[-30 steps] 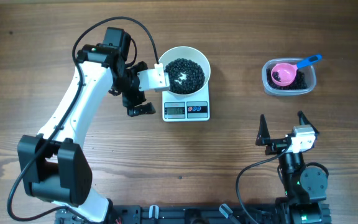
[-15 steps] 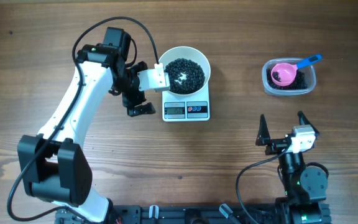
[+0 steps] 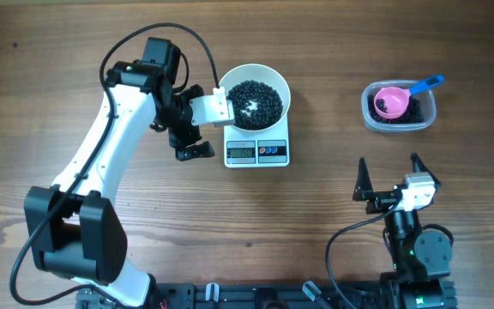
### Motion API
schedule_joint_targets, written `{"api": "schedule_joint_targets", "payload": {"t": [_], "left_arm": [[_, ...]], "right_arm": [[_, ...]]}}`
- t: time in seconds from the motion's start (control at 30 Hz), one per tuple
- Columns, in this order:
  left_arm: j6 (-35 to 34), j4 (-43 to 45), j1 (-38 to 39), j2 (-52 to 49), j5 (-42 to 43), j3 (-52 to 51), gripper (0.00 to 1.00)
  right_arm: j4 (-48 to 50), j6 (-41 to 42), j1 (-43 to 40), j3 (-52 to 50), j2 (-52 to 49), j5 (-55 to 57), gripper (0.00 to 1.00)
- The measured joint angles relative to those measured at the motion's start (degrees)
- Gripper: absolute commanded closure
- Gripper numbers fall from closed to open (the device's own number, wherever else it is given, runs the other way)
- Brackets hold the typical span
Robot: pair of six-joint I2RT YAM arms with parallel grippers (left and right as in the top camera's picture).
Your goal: Scoop item into bowl and weigh 150g on scale
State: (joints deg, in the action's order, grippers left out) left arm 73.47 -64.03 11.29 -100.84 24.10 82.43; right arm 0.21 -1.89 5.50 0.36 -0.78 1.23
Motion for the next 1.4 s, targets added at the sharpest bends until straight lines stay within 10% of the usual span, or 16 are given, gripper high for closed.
{"api": "schedule_joint_targets", "payload": {"t": [0.5, 1.17, 1.4], "left_arm": [[0.0, 0.0, 4.6, 1.6, 0.0, 0.0, 0.0], [0.2, -5.0, 3.5, 47.8, 0.1, -0.5, 0.0], [-14.4, 18.6, 0.2, 59.8, 1.4, -18.0, 0.0]], "right_arm": [[0.0, -0.2, 0.0, 0.0, 0.0, 0.0, 0.0], [0.0, -0.4, 0.0, 0.0, 0.0, -0.2, 0.0], [0.0, -0.4, 0.0, 0.0, 0.0, -0.2, 0.0]]}}
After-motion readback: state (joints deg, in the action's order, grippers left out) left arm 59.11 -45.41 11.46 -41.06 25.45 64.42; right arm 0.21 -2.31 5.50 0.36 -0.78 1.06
